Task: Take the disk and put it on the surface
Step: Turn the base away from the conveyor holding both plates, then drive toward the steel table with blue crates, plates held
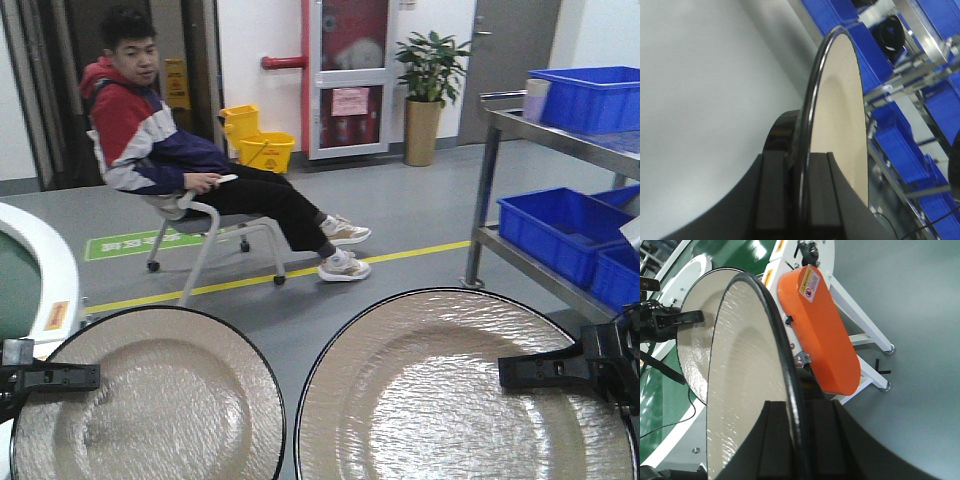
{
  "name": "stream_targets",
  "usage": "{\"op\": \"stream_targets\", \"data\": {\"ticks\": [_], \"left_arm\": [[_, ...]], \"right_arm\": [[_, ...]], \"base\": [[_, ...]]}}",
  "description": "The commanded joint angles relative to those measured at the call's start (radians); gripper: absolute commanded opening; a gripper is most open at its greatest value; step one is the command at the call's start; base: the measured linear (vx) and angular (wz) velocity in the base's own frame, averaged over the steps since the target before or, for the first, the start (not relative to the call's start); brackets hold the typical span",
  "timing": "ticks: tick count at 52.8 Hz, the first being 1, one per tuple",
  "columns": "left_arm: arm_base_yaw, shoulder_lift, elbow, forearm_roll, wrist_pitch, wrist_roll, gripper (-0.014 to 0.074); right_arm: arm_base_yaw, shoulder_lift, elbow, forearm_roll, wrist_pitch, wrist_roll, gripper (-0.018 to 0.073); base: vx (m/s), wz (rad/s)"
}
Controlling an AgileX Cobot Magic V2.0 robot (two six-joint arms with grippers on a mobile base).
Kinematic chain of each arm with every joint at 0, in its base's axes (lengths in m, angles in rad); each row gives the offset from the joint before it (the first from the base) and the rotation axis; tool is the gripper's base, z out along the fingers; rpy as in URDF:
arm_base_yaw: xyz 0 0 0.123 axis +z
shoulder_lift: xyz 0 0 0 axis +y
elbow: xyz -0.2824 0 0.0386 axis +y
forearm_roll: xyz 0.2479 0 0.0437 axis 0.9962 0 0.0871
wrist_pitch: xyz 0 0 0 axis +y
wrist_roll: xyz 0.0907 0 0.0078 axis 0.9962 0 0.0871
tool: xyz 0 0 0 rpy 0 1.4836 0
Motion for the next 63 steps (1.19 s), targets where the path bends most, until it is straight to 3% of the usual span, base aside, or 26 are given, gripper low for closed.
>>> {"op": "stream_targets", "data": {"ticks": [1,63], "left_arm": [[-0.003,-0.038,-0.034,-0.137,0.038,-0.011,-0.0008],[-0.003,-0.038,-0.034,-0.137,0.038,-0.011,-0.0008]], "right_arm": [[0.000,-0.032,-0.032,0.132,0.011,0.003,-0.0009],[0.000,-0.032,-0.032,0.132,0.011,0.003,-0.0009]], "base": [[-0.07,-0.29],[0.05,-0.31]]}}
